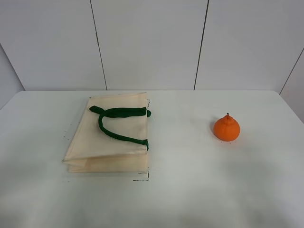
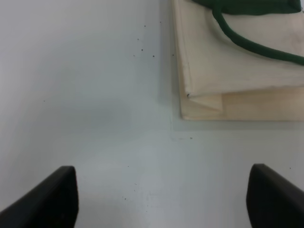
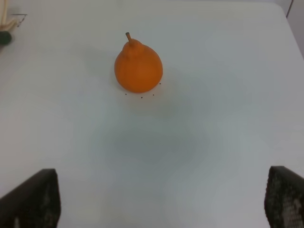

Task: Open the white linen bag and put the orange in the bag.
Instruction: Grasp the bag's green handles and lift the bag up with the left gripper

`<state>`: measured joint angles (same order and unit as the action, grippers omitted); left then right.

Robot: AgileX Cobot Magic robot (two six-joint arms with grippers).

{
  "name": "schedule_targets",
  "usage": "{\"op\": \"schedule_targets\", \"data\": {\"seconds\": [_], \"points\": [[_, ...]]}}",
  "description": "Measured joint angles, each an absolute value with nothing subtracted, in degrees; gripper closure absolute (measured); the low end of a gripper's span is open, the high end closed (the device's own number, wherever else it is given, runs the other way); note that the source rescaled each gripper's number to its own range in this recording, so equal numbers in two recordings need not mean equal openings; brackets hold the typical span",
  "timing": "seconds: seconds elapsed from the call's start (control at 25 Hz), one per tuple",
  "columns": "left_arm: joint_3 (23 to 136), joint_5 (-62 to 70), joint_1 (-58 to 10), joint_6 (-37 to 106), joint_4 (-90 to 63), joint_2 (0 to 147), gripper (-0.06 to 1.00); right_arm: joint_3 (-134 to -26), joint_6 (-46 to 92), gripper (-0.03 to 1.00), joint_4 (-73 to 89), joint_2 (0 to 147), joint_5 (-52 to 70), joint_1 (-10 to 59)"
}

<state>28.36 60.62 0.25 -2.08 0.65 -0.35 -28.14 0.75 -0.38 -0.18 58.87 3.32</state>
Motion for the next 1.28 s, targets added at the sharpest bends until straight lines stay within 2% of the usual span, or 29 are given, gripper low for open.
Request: {"op": "schedule_targets", "data": {"seconds": [0.4, 0.56, 0.96, 1.28], "points": [[28.7, 60.6, 0.2, -2.0, 0.7, -0.2, -0.06, -28.1, 0.8, 0.02, -0.4, -0.2, 58.9, 3.3], [32.5, 61.5, 0.2, -2.0, 0.7, 6.1, -0.06, -28.1, 0.8, 0.02, -0.4, -0.2, 58.9, 3.3], [50.0, 60.6, 0.2, -2.0, 0.7, 50.7, -0.06, -28.1, 0.8, 0.02, -0.4, -0.2, 58.9, 3.3], [72.9, 58.4, 0.2, -2.9, 0.6, 89.5, -0.06, -28.1, 0.8, 0.02, -0.4, -0.2, 58.9, 3.3]]}}
